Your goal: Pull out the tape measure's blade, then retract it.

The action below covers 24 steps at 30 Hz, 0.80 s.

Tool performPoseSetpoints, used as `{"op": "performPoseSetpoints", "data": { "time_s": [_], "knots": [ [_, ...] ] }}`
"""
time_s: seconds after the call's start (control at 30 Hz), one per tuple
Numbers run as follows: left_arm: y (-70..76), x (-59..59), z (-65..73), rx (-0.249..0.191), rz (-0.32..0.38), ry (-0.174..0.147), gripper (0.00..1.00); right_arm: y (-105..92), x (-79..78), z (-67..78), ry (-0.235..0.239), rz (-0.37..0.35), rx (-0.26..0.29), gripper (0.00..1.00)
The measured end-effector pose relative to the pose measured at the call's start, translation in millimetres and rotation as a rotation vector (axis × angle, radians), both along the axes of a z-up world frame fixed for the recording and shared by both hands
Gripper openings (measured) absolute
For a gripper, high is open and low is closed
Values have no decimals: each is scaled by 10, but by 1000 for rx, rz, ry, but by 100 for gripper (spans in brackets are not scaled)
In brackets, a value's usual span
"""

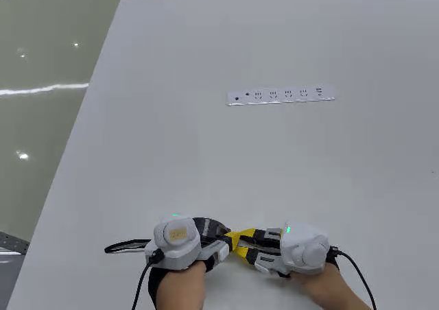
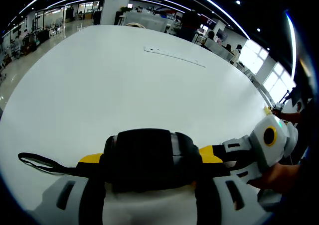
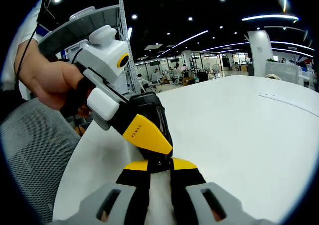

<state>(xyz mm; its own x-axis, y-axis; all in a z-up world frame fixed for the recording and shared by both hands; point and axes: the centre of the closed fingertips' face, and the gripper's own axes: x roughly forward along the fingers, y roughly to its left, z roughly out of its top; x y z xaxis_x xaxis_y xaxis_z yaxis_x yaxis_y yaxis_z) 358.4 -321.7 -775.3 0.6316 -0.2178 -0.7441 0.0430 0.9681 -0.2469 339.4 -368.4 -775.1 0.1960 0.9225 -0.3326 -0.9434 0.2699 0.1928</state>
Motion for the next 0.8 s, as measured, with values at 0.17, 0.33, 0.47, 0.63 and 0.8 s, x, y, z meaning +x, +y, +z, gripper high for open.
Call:
{"op": "performPoseSetpoints", "data": {
  "time_s": [0.17, 0.33, 0.47, 0.63, 0.8],
  "knots": [
    [-4, 16, 9, 30, -46, -20, 73, 8, -32, -13, -20, 12, -19, 17],
    [-9, 16, 11, 26, -59, -17, 73, -14, -49, -10, -20, 17, -18, 19],
    [-7, 22, 35, 40, -76, -31, 73, -18, -47, -7, -18, 15, -13, 23],
    [-6, 25, 51, 50, -89, -43, 73, -12, -47, 2, -13, 13, -9, 25],
    [-9, 20, 52, 41, -90, -42, 73, -13, -53, -1, 4, 18, -1, 26]
  ]
}}
